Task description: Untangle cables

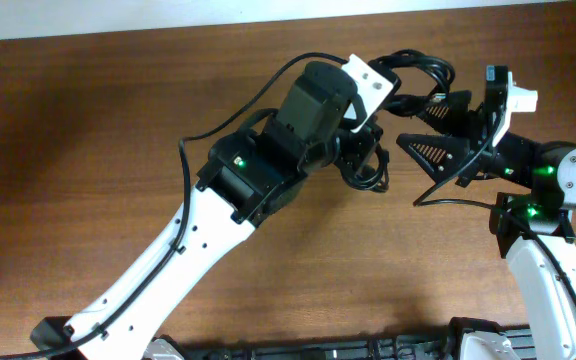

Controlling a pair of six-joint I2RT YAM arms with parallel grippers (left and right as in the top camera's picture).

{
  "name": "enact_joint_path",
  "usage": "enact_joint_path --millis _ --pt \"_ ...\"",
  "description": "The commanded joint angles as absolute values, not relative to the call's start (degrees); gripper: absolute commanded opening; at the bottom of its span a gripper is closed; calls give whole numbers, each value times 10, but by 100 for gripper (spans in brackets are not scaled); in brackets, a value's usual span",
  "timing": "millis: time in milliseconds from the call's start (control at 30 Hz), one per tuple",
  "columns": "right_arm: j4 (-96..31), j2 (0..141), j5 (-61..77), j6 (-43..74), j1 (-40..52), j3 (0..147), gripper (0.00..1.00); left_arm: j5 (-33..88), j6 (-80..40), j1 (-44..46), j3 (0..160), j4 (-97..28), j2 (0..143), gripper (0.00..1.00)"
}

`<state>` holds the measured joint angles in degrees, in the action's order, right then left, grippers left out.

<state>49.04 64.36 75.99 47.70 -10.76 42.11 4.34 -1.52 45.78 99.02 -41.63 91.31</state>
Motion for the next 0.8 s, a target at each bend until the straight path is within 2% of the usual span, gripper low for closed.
enact_joint_path --millis 0,400,667,700,767 --pt "513 641 772 505 -96 424 77 52 -23 460 995 -400 917 0" --pt "512 641 659 545 -99 424 79 34 -18 460 995 -402 917 0" --pt "340 641 562 534 -121 424 80 -2 -19 413 995 -410 889 0" --pt "335 641 553 534 -121 425 89 -3 -18 404 995 -413 885 0" --pt "314 638 527 534 -120 426 95 -2 -19 376 995 -425 870 0"
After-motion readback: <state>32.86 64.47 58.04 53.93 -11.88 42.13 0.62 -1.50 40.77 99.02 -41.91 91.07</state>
